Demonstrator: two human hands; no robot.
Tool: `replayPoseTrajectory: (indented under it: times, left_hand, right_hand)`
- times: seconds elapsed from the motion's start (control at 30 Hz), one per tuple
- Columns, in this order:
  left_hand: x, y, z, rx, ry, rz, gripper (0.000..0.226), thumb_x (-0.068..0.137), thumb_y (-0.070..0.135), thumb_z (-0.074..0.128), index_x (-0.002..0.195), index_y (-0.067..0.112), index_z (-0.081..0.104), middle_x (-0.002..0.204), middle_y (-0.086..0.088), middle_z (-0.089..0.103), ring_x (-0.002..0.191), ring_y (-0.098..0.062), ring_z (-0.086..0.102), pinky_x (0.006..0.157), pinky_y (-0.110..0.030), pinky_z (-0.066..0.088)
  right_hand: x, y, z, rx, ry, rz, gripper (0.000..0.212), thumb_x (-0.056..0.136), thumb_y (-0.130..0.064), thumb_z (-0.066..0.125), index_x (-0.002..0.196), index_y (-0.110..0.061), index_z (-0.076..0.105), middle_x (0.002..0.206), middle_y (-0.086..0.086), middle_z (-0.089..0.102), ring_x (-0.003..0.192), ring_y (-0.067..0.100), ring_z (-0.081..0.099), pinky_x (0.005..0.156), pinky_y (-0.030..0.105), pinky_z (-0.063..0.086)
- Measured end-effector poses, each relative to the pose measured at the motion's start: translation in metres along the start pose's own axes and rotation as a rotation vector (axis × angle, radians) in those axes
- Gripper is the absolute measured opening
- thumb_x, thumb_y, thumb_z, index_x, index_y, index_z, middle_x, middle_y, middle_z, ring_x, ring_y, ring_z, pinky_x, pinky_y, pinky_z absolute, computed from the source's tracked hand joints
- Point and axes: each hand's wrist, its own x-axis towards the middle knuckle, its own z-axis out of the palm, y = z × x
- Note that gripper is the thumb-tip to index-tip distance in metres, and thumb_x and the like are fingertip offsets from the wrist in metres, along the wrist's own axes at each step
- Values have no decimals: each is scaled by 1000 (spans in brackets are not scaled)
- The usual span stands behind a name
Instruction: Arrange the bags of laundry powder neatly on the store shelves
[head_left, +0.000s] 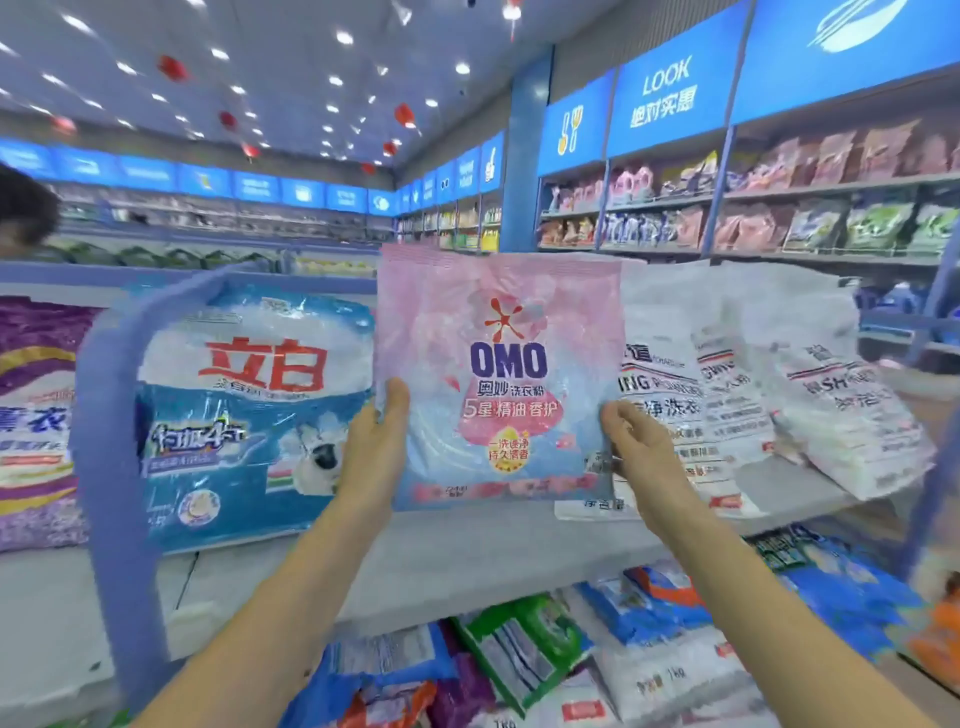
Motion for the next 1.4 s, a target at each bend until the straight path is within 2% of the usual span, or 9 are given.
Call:
replayPoseTrajectory:
  times: [0.2, 0.37, 0.57, 0.73, 0.87, 0.97, 1.17, 1.3, 1.4]
  left_hand:
    - [27, -13, 23, 171, 190, 78, 35, 98, 39, 36, 118, 16, 54, 101, 2, 59, 88, -16, 54, 71, -26, 39]
    - [42, -27, 29, 259, 334, 60, 24, 99, 30, 40, 85, 17, 54, 70, 3, 48, 66, -16, 46, 53, -21, 30]
    - [69, -36, 39, 302, 497, 149, 29, 98, 23, 38, 81, 5, 54, 82, -12, 56, 87, -29, 52, 70, -32, 33]
    - [68, -57, 52, 449, 529, 257, 21, 98, 20, 38, 92, 3, 49, 87, -11, 51, 81, -26, 48, 63, -25, 22]
    - [72, -51, 46, 361, 540, 300, 16, 96, 14, 39, 101, 2, 49, 92, -10, 50, 84, -22, 45, 66, -26, 26]
    - [77, -50, 34, 330, 561, 301, 15, 95, 11, 39, 98, 2, 50, 91, -12, 52, 84, -24, 47, 71, -30, 33]
    - [60, -38, 21, 198, 452, 377, 30, 93, 7, 46, 122, 12, 40, 112, 1, 45, 102, -11, 47, 92, -24, 42]
    - [35, -42, -6, 688, 124, 760, 56, 82, 19, 62, 131, 8, 39, 130, -7, 42, 121, -19, 40, 106, -29, 31]
    - [31, -60, -13, 1412, -129, 689, 73, 87, 40, 55, 147, 16, 20, 153, -14, 20, 143, -29, 16, 117, -46, 9]
  right_hand:
    - [55, 25, 5, 61, -142, -14, 18, 97, -24, 46, 101, -11, 58, 84, -1, 64, 68, 3, 61, 55, 12, 48]
    - [80, 52, 23, 71, -197, 48, 28, 95, -26, 50, 112, -4, 55, 90, 9, 64, 76, 19, 59, 62, 24, 48]
    - [95, 71, 54, -19, -138, 61, 28, 96, -25, 46, 100, 1, 55, 87, 10, 58, 82, 24, 53, 81, 43, 46]
    - [94, 75, 60, -166, -209, 39, 24, 98, -22, 36, 120, -12, 39, 85, 4, 52, 72, 18, 50, 65, 30, 37]
    - [90, 77, 61, -114, -147, 13, 35, 97, -17, 38, 131, -12, 33, 102, 10, 57, 79, 20, 54, 74, 31, 44]
    - [86, 75, 69, -86, -134, -50, 31, 97, -8, 34, 128, -13, 36, 86, 0, 54, 64, 10, 47, 56, 19, 41]
    - [91, 80, 74, -63, -186, -79, 37, 96, -6, 37, 132, -11, 32, 124, 12, 53, 77, 10, 54, 65, 16, 44]
    - [76, 84, 56, -306, -280, -386, 65, 90, -27, 50, 145, -10, 20, 151, 8, 24, 133, 12, 26, 108, 27, 22]
    - [73, 89, 54, -845, -412, -566, 71, 92, -43, 40, 149, -17, 7, 157, 13, 2, 145, 26, 4, 116, 44, 12]
